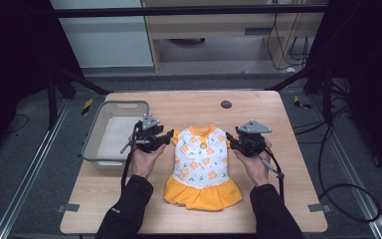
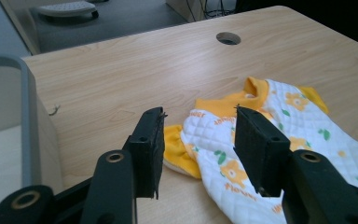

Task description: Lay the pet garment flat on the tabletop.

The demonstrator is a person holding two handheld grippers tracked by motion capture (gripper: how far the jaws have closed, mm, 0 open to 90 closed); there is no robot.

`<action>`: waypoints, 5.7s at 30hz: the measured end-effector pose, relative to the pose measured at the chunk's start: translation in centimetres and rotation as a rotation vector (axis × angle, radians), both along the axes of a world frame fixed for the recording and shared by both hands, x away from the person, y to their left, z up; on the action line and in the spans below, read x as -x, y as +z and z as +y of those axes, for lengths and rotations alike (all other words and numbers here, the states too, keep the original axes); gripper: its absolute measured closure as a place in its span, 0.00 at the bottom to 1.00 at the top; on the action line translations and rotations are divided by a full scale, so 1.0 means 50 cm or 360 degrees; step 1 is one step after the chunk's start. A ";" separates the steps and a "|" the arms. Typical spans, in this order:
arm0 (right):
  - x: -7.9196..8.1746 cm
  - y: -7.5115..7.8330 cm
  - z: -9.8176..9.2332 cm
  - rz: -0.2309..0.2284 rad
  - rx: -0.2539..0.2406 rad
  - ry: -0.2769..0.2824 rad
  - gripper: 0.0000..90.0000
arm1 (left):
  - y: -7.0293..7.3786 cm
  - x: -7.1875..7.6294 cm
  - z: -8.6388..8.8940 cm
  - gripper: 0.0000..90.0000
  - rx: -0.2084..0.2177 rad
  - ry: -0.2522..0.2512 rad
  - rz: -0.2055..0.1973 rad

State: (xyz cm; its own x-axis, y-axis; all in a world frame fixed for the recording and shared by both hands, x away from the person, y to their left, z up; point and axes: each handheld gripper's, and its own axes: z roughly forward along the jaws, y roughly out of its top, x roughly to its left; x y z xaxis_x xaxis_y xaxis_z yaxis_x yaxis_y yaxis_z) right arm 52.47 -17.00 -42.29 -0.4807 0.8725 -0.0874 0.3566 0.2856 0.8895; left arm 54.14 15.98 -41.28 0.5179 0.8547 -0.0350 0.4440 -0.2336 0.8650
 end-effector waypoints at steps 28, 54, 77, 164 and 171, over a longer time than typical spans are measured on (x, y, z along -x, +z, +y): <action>0.223 -0.094 -0.046 0.0352 -0.0003 0.0276 0.61 | -0.092 0.231 0.030 0.81 -0.0211 -0.0331 0.0280; 0.232 -0.143 -0.035 0.0600 0.0061 0.0296 0.92 | -0.149 0.246 -0.019 1.00 -0.0384 -0.0335 0.0431; 0.221 -0.096 -0.076 0.0331 -0.0078 0.0216 0.79 | -0.090 0.223 0.033 0.53 -0.0160 -0.0278 0.0283; 0.151 -0.100 -0.082 0.0250 -0.0103 0.0080 0.35 | -0.101 0.208 0.110 0.41 -0.0120 -0.0222 0.0149; 0.168 -0.111 -0.126 0.0261 -0.0108 -0.0019 0.26 | -0.110 0.226 0.164 0.35 -0.0112 -0.0121 0.0147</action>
